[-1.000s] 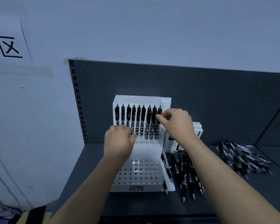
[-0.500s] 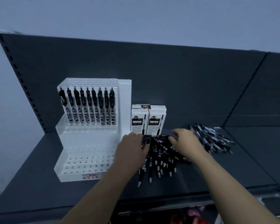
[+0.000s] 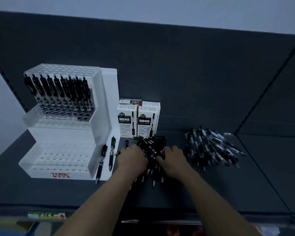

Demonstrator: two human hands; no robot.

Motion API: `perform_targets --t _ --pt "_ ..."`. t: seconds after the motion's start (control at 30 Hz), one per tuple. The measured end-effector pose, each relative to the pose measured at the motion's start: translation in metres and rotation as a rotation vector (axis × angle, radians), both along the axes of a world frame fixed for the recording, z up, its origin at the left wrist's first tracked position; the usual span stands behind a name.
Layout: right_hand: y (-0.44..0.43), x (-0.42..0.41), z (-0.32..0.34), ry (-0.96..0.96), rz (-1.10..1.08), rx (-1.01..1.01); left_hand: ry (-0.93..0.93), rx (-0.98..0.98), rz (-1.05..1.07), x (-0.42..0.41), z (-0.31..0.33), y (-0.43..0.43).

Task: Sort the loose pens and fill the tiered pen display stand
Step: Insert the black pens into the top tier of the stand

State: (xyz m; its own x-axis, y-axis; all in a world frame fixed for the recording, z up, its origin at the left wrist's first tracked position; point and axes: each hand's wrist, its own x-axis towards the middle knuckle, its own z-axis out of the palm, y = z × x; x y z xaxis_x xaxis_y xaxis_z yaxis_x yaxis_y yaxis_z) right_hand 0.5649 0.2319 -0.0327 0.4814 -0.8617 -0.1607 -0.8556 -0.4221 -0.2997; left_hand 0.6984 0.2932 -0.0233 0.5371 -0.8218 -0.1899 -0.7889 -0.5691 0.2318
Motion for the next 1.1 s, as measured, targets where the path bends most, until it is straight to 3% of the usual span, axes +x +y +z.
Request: perform_targets --t 0.17,0.33,0.5,0.8,0.97,1.1 --pt "-0.009 -0.005 -0.006 -0.074 -0.009 0.014 0.015 0.067 0.031 -0.004 0.003 -0.011" --pt "-0.014 -0.011 -0.009 -0.105 -0.023 0.04 0.071 0.009 -0.042 0.002 0.012 -0.009" --pt "-0.015 -0.012 -0.005 -0.08 0.005 0.052 0.3 -0.037 -0.078 0.016 0.022 -0.001" --pt "-0.015 -0.022 0.007 -0.103 0.077 0.112 0.7 -0.334 -0.001 0.02 0.039 0.029" --pt "-0.008 -0.009 0.037 -0.426 0.049 0.043 0.896 -0.39 0.001 0.01 0.042 0.04" --pt "0.004 0.012 0.059 -0.798 0.008 0.33 0.955 -0.427 -0.056 -0.001 0.046 0.047"
